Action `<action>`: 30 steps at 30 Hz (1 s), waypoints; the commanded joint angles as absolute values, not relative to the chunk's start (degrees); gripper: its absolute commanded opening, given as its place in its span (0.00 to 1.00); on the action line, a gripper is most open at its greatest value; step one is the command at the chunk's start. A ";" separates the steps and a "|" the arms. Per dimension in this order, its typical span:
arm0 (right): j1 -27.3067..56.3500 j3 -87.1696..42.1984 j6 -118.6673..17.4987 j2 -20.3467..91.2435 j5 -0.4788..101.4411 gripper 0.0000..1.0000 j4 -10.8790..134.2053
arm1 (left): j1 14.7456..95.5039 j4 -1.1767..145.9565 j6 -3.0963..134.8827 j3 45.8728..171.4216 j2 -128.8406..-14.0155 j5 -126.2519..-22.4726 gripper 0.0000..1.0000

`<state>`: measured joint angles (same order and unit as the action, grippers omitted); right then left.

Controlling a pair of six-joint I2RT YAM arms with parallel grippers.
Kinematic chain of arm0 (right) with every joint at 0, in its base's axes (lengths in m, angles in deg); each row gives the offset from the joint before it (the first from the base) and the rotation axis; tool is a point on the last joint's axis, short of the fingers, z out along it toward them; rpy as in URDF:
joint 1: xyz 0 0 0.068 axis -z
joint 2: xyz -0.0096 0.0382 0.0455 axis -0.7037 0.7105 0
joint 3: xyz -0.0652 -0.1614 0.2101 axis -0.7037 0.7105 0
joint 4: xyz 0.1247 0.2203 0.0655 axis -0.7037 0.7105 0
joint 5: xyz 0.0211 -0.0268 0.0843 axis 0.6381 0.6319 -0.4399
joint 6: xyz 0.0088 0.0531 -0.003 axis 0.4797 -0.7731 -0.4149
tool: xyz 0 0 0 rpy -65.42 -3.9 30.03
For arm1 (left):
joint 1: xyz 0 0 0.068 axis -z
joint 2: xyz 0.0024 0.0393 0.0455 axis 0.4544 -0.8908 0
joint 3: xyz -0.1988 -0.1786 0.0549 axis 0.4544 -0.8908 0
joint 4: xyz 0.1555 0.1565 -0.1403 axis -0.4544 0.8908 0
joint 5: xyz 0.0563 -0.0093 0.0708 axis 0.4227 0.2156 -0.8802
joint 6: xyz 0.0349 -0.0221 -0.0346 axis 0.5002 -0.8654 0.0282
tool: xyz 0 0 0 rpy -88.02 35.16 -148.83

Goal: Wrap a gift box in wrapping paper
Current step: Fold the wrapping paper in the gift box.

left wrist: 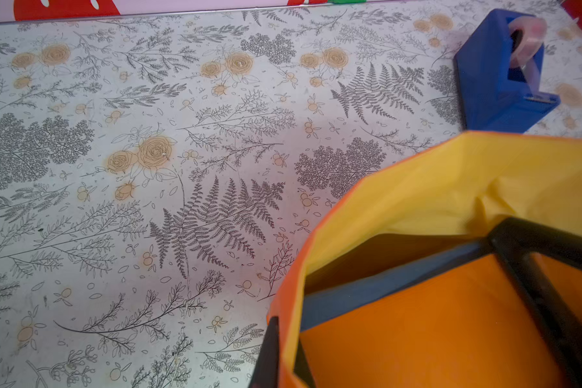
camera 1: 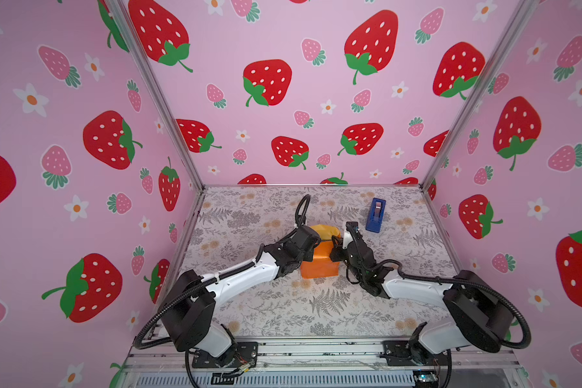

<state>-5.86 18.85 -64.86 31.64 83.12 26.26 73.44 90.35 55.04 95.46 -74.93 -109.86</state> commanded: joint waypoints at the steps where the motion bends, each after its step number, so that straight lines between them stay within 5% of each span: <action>1: -6.34 18.80 -65.22 31.14 84.88 0.00 27.94 | 74.12 89.30 56.28 96.51 -72.20 -107.76 0.24; 4: -6.25 18.89 -65.11 30.87 85.30 0.00 28.33 | 73.89 90.68 57.49 97.21 -68.77 -106.99 0.53; 8: -6.17 19.24 -65.19 30.62 85.27 0.00 28.42 | 71.63 93.67 57.24 96.54 -62.13 -106.37 0.62; 15: -6.08 19.18 -65.37 30.85 84.79 0.00 28.78 | 56.92 93.80 48.93 88.28 -54.89 -89.96 0.55; 30: -6.03 17.67 -65.94 32.04 83.50 0.00 28.80 | 56.53 76.22 42.15 79.35 -63.15 -76.57 0.41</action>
